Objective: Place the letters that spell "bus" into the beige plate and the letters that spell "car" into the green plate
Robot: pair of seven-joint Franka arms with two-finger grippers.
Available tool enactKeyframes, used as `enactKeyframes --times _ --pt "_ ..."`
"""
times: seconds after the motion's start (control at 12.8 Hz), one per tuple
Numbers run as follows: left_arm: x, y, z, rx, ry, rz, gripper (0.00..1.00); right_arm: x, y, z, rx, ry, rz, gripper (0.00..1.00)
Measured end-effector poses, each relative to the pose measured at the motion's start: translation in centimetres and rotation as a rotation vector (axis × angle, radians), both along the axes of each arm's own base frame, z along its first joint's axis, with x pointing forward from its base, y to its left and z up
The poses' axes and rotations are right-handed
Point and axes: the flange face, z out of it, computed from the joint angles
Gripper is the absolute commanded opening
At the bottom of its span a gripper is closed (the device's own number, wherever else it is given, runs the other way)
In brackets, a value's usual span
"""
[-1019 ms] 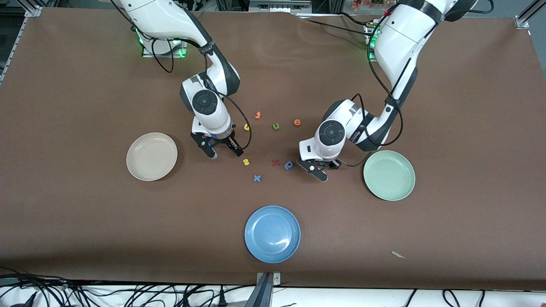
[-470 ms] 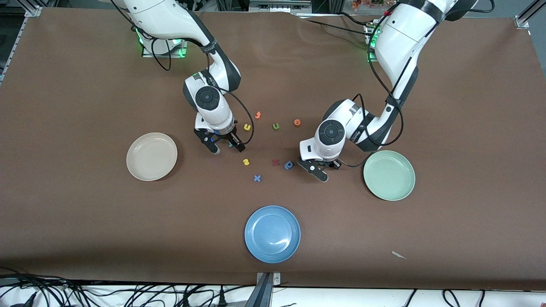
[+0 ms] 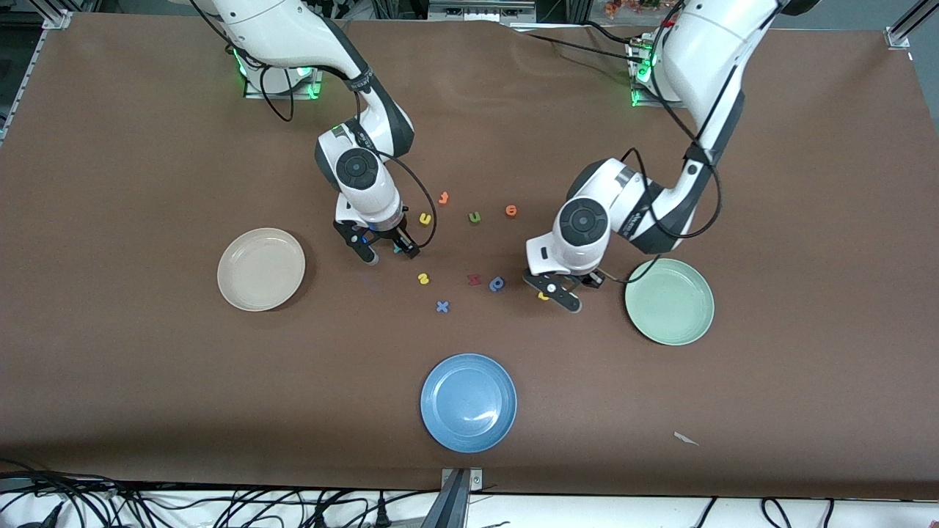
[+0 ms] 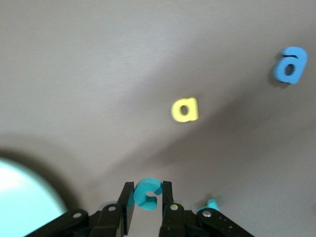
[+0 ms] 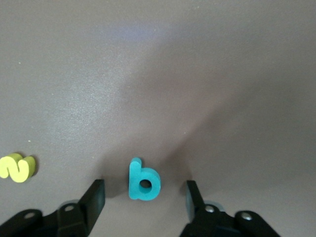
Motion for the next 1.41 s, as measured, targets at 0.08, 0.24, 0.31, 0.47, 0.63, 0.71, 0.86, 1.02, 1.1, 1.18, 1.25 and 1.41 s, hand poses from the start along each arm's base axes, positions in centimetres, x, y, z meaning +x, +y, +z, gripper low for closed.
enactKeyframes --times 0.08,0.24,0.31,0.47,0.63,0.71,0.86,1.02,1.1,1.18,1.25,1.41 --pt "0.2 1.2 0.6 0.018 0.018 0.017 0.05 0.0 0.0 0.0 0.000 0.000 0.000 0.65" --pt "0.9 3.5 0.9 0.043 0.039 0.049 0.05 0.0 0.0 0.0 0.000 0.000 0.001 0.61" --pt "1.4 5.1 0.8 0.069 0.040 0.057 0.05 0.0 0.0 0.0 0.000 -0.001 0.001 0.60" --pt "2.9 9.2 0.7 0.099 0.040 0.060 0.08 0.0 0.0 0.0 0.000 -0.001 0.002 0.57" --pt "3.6 12.1 0.4 0.118 0.044 0.052 0.57 0.1 -0.1 0.0 0.000 -0.001 0.003 0.54" --pt "3.7 12.8 0.0 0.124 0.049 0.050 1.00 0.1 -0.1 0.0 0.000 -0.001 0.004 0.53" --pt "3.7 13.0 -0.7 0.129 0.059 0.047 1.00 0.1 -0.1 0.1 0.001 -0.002 0.005 0.49" --pt "3.6 12.7 -0.6 0.126 0.058 0.044 1.00 0.2 -0.2 0.1 0.001 -0.003 0.004 0.47" --pt "3.6 12.3 -0.4 0.122 0.053 0.050 1.00 0.2 -0.2 0.1 0.001 -0.003 0.005 0.46" --pt "3.6 11.5 -0.1 0.107 0.044 0.083 1.00 0.2 -0.2 0.1 0.001 -0.004 0.007 0.44" --pt "3.4 10.2 0.4 0.082 0.038 0.133 1.00 0.2 -0.2 0.2 0.001 -0.004 0.010 0.42" --pt "2.5 6.6 0.8 0.064 0.019 0.210 0.99 0.2 -0.2 0.2 0.001 -0.005 0.014 0.33"
